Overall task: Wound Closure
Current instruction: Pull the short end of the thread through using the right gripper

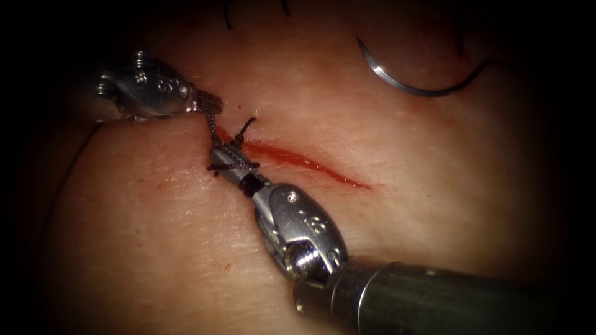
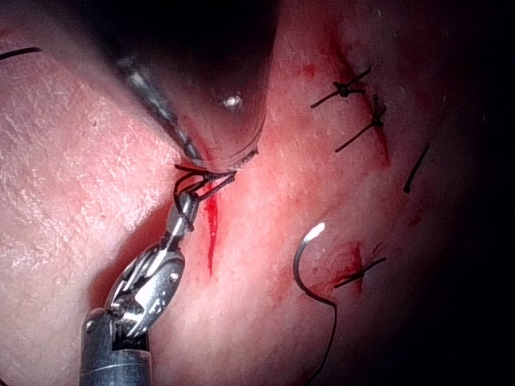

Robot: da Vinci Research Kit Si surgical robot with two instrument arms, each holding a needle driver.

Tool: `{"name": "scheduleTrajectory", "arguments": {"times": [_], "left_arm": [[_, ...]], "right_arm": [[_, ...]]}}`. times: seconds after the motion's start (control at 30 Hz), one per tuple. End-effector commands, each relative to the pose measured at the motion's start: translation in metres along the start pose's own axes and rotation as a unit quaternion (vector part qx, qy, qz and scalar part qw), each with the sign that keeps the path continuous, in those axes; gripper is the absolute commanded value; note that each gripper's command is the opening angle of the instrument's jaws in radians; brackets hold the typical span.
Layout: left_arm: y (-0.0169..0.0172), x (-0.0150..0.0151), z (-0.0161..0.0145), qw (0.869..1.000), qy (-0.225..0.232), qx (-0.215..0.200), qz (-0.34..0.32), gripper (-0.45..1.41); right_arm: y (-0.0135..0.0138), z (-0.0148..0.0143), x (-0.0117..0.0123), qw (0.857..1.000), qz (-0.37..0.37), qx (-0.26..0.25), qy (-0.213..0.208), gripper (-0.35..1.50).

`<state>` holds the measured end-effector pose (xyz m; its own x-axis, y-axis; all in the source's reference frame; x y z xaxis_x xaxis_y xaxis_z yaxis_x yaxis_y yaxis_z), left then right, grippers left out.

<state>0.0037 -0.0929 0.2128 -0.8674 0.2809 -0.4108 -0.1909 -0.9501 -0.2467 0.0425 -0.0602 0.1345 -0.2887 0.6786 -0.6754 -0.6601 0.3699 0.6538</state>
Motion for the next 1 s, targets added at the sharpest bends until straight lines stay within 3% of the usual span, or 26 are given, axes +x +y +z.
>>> {"name": "scheduleTrajectory", "arguments": {"times": [0.03, 0.47, 0.7, 1.0], "left_arm": [[-0.0001, 0.0001, 0.0010, 1.000, 0.000, -0.002, -0.001, -0.45], [-0.0066, 0.0009, 0.0020, 1.000, -0.005, -0.003, -0.007, -0.45], [-0.0101, 0.0014, 0.0017, 1.000, -0.004, 0.002, -0.013, -0.45], [-0.0112, 0.0012, 0.0015, 1.000, -0.006, 0.005, -0.013, -0.45]], "right_arm": [[-0.0002, 0.0005, -0.0011, 1.000, 0.000, -0.001, -0.001, -0.35], [0.0005, 0.0013, -0.0047, 0.998, -0.014, 0.017, -0.053, -0.35], [-0.0015, 0.0006, -0.0049, 0.994, -0.040, 0.046, -0.086, -0.35], [-0.0026, 0.0004, -0.0040, 0.978, -0.102, 0.110, -0.147, -0.35]]}}
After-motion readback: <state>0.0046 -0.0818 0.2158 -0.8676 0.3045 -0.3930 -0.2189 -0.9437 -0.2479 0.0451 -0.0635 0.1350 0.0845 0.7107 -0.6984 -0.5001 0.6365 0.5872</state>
